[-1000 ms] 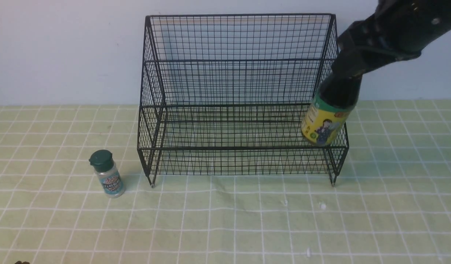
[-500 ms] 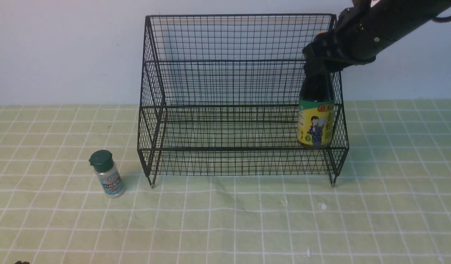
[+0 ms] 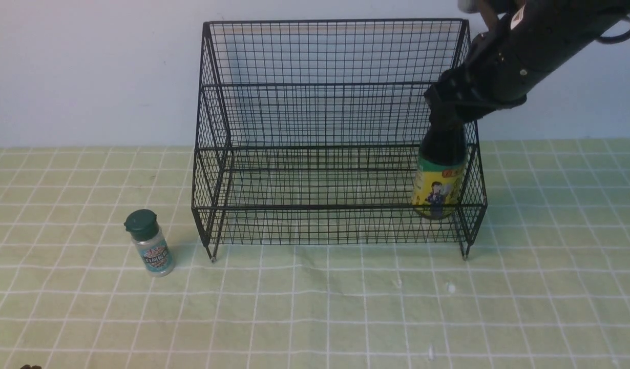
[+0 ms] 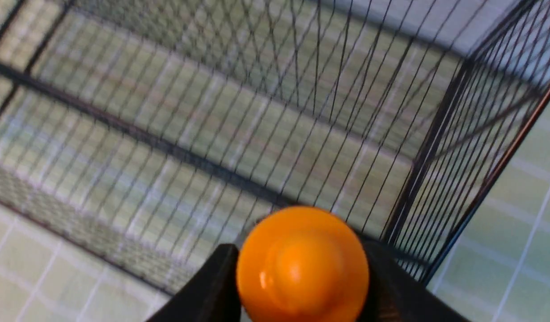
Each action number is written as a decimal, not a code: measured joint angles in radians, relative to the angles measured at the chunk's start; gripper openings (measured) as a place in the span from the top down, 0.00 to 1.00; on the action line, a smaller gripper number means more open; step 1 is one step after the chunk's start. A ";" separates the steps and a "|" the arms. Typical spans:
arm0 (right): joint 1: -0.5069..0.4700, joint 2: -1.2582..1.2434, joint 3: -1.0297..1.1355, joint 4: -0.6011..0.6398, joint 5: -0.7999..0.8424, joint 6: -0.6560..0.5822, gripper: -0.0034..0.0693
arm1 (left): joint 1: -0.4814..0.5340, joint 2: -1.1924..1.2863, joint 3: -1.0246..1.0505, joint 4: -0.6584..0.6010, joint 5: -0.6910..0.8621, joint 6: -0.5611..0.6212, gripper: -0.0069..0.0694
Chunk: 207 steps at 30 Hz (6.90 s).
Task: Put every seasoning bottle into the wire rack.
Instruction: Use the right arm to put the condiment bottle back on the shelf, then use the left arm to grab the condiment bottle closest to it
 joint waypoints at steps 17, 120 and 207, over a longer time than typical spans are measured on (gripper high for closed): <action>0.000 0.015 0.005 0.031 0.080 -0.007 0.34 | 0.000 0.000 0.000 0.000 0.000 0.000 0.92; -0.347 -1.821 1.735 -0.071 -0.765 0.056 0.97 | 0.000 0.000 0.000 0.000 0.001 0.000 0.92; -0.347 -1.821 1.736 -0.070 -0.766 0.056 0.97 | 0.000 1.772 -1.207 -0.044 0.349 0.079 0.27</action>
